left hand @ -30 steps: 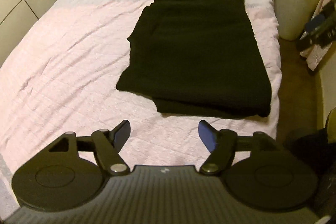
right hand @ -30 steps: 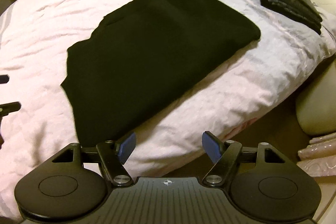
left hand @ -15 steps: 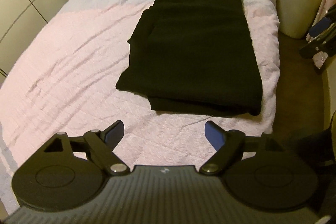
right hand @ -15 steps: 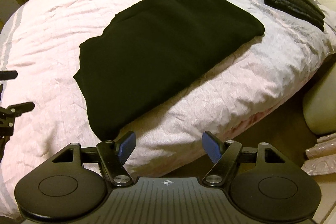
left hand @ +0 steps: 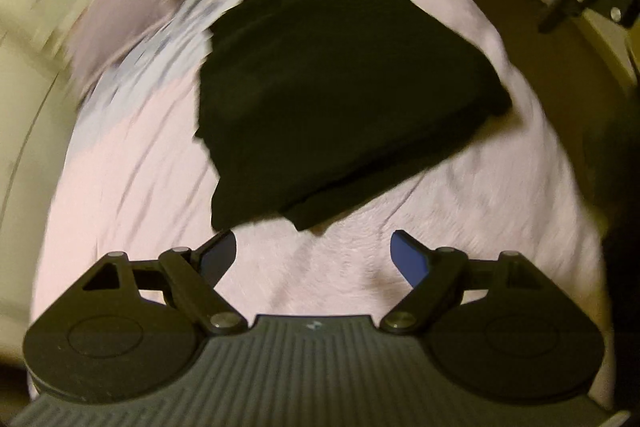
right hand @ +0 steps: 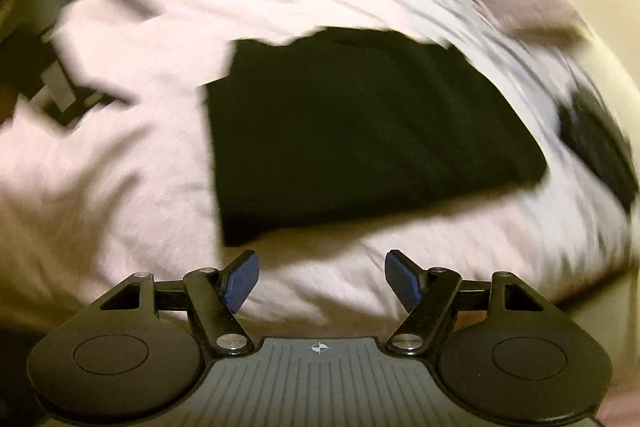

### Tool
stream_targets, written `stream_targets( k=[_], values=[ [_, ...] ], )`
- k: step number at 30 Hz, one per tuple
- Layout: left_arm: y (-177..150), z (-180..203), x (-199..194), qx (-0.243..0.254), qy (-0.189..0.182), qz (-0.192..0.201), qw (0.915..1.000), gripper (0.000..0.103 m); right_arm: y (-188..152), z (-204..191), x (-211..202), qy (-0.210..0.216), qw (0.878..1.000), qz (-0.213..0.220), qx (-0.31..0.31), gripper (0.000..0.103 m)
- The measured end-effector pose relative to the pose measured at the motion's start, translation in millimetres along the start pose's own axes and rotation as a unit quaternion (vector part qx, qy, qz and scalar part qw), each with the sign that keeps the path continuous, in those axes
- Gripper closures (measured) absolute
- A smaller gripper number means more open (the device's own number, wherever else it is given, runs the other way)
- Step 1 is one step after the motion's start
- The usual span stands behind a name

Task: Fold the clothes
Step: 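Pull both grippers back from the folded jacket, then grasp the jacket edge with both grippers and lift it off the bed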

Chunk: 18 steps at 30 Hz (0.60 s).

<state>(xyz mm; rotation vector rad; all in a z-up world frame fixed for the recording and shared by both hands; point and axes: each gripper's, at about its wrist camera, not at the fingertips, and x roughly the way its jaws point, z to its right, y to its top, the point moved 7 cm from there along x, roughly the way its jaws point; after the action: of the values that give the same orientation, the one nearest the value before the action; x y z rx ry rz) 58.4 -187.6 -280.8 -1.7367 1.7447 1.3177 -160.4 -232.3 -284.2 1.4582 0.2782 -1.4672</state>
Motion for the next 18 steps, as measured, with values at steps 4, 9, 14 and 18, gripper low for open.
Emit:
stream_targets(
  k=[4, 9, 14, 18],
  values=[
    [-9.3, 2.4, 33.8, 0.085, -0.003, 0.022, 0.9961, 0.021, -1.0, -44.6, 29.6, 0.002, 0.995, -0.001, -0.104, 0.03],
    [-19.2, 1.5, 70.7, 0.143, 0.005, 0.054, 0.9882, 0.021, -5.9, -79.7, 72.3, -0.032, 0.976, -0.003, -0.215, 0.03],
    [-24.4, 6.0, 95.1, 0.202, 0.012, 0.093, 0.975, 0.021, -6.6, -72.0, 98.7, -0.064, 0.967, -0.009, -0.247, 0.036],
    [-24.4, 6.9, 108.4, 0.251, 0.022, 0.121, 0.9602, 0.021, -3.4, -58.8, 103.2, -0.059, 0.967, -0.021, -0.249, 0.066]
  ],
)
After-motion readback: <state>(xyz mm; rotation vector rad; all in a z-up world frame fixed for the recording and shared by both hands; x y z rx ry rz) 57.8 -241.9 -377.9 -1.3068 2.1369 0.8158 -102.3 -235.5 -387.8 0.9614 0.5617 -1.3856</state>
